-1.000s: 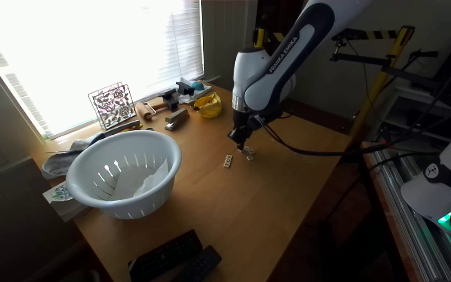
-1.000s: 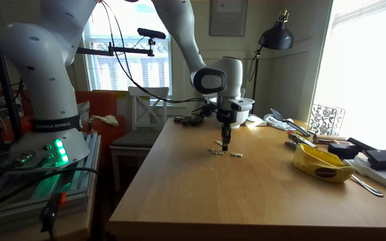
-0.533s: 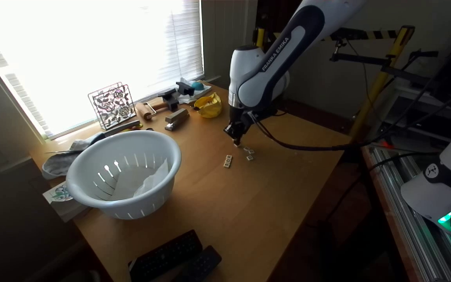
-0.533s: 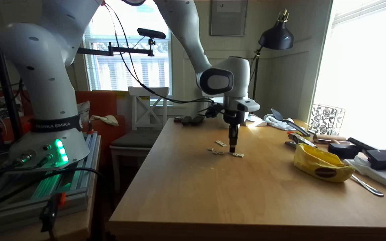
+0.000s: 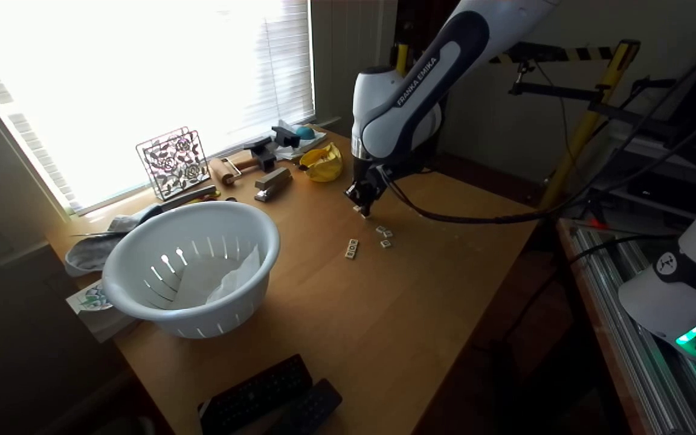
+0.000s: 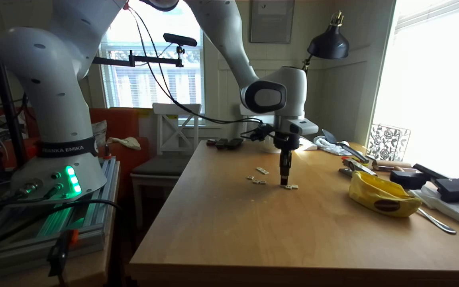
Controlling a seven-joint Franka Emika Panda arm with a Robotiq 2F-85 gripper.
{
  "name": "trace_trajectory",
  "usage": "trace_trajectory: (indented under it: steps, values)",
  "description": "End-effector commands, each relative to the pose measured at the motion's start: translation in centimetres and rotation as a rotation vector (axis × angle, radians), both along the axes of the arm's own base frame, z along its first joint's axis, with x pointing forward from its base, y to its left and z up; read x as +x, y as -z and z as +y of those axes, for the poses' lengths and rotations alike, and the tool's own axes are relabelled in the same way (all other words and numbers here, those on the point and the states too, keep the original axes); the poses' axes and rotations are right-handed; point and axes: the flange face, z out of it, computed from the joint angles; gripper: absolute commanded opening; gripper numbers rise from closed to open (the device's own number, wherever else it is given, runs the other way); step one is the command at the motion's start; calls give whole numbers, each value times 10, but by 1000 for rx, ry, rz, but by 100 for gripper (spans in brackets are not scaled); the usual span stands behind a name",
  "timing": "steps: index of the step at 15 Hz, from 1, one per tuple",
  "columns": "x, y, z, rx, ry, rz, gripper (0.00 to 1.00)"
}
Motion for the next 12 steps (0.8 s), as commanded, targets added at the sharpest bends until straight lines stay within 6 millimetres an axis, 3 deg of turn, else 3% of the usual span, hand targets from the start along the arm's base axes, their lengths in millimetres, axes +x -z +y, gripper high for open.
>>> trace_trajectory:
  steps: [1,12]
  values:
    - [-10,-5,5,6,-13,-31,0]
    - [-41,-13,27,-36,-74,-94,0]
